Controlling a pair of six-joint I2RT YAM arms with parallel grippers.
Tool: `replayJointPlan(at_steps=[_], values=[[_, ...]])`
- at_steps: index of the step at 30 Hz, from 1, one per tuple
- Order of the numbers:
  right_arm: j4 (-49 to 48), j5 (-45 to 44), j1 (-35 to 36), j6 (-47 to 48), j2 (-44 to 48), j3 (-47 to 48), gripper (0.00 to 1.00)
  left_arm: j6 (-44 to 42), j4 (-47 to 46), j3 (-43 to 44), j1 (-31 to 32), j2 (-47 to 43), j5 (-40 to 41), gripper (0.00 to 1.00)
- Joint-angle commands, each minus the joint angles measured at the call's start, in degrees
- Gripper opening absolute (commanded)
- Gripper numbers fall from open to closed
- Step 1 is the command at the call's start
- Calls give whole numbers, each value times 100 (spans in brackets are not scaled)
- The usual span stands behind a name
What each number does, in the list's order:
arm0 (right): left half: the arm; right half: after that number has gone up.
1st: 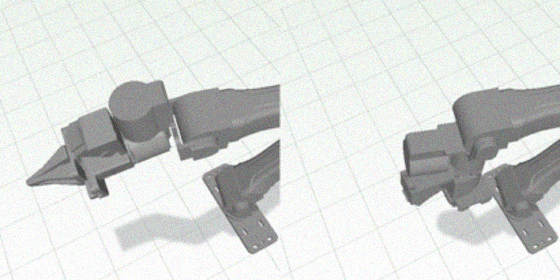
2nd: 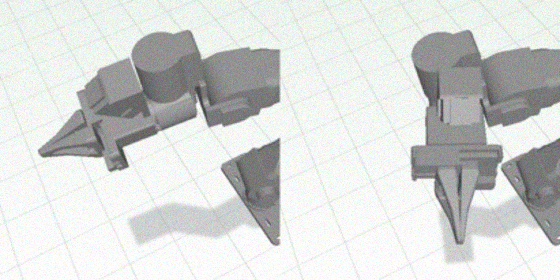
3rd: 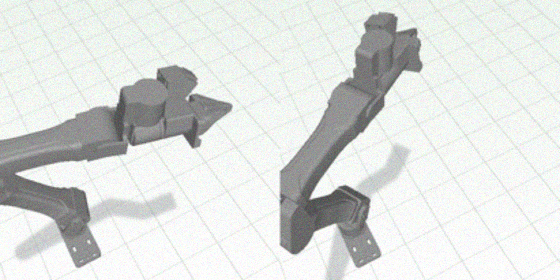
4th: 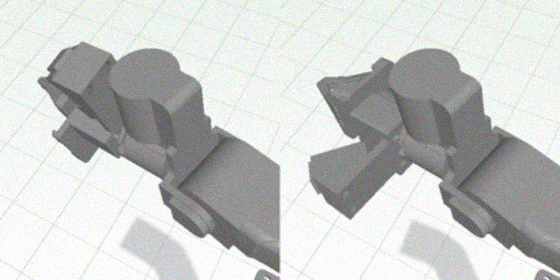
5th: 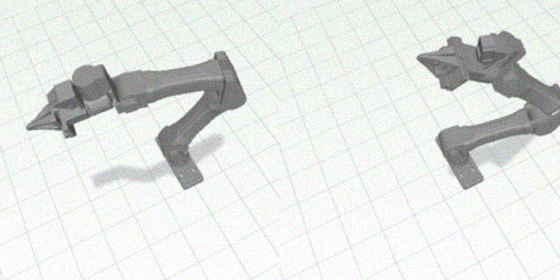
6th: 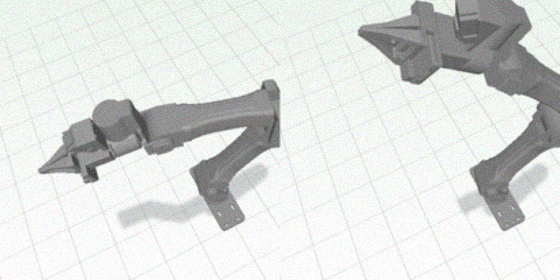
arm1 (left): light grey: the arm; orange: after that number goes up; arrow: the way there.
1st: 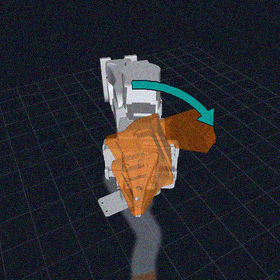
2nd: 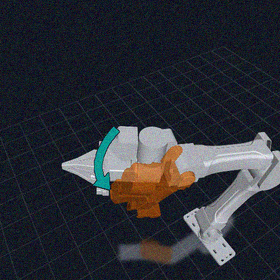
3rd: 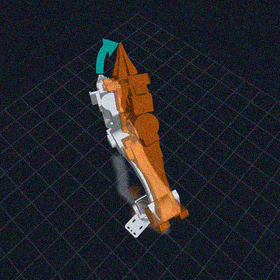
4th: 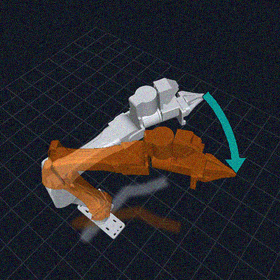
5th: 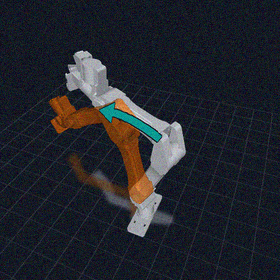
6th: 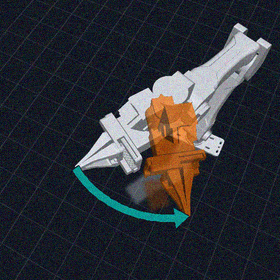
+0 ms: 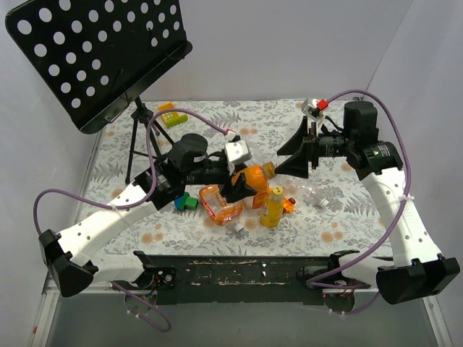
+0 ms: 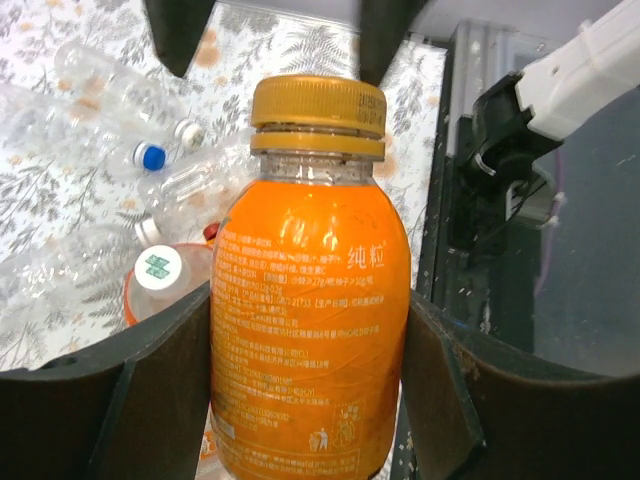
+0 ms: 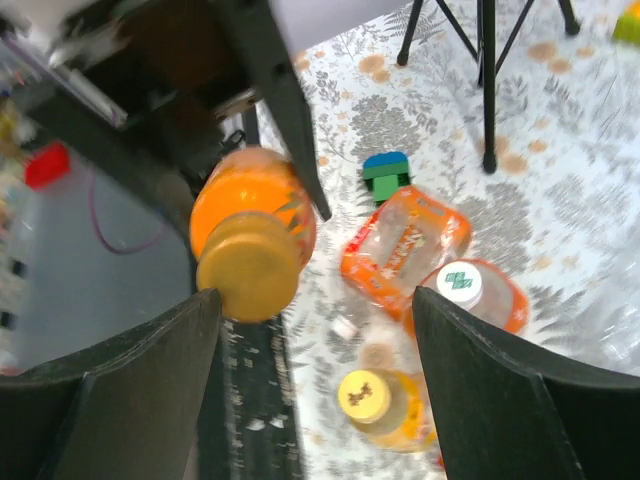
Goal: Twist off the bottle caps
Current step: Unscrew the bottle cap from the plastic bottle.
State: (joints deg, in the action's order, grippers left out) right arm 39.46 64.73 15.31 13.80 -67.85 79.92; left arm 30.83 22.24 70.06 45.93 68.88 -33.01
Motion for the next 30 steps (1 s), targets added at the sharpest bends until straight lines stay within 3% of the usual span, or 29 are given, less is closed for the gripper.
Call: replayJointPlan(at_steps=[1, 6, 15, 23, 30], values=[[-1740, 21, -160, -2733, 343, -503, 84, -358, -62, -19, 671, -173, 1919, 0], [-1661, -49, -160, -2699, 414, -793, 82, -367, -202, -37, 900, -68, 2378, 0], [-1670, -109, -63, -2655, 291, -952, 77, -402, -211, 174, 953, 248, 2361, 0], [-1477, -241, 68, -2427, 97, -873, 61, -323, -290, 157, 953, 240, 2361, 0], [-1292, -417, 165, -2250, 9, -803, 64, -279, -404, 52, 961, 126, 2370, 0]])
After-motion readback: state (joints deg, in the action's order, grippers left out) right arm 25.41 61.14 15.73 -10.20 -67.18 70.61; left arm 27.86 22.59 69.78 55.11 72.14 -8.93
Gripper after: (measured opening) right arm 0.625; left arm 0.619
